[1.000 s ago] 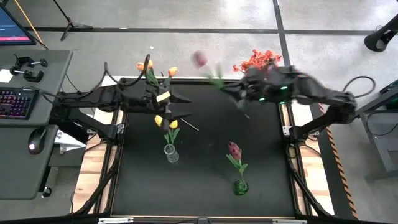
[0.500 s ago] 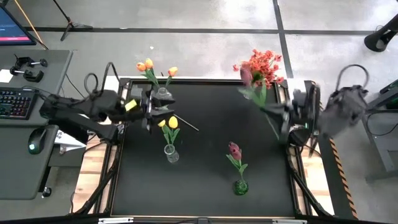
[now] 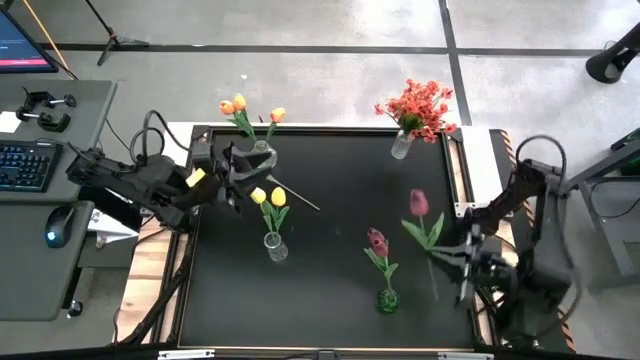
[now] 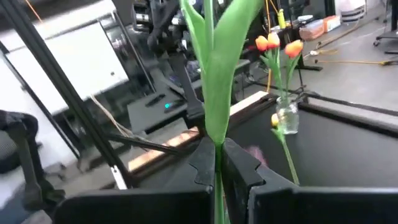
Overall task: Sort flowers into vase by color
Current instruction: Put the dark red flower into the green vase
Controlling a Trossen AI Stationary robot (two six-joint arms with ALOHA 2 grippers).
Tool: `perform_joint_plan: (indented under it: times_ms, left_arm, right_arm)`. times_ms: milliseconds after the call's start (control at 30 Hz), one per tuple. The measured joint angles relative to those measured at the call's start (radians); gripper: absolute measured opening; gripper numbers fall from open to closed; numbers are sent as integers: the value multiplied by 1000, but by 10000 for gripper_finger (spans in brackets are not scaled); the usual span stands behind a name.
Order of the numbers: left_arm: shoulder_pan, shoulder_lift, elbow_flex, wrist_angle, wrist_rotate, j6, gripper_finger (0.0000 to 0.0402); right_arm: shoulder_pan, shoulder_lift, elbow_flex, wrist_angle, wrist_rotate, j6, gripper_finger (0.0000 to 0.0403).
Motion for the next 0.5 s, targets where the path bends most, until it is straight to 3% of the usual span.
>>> perform_joint_plan:
  times_ms: [67,200,500]
  left_arm:
    - [0,0,0,29,-5,0,202]
    - [0,3,0,69,-5,0,202]
    - [0,4,0,105,-5,-18,202]
  right_arm:
    - [13,3,-107,31,63,106,0]
    - [20,1,-298,130,78,248,0]
    - [5,2,-512,427,82,178,0]
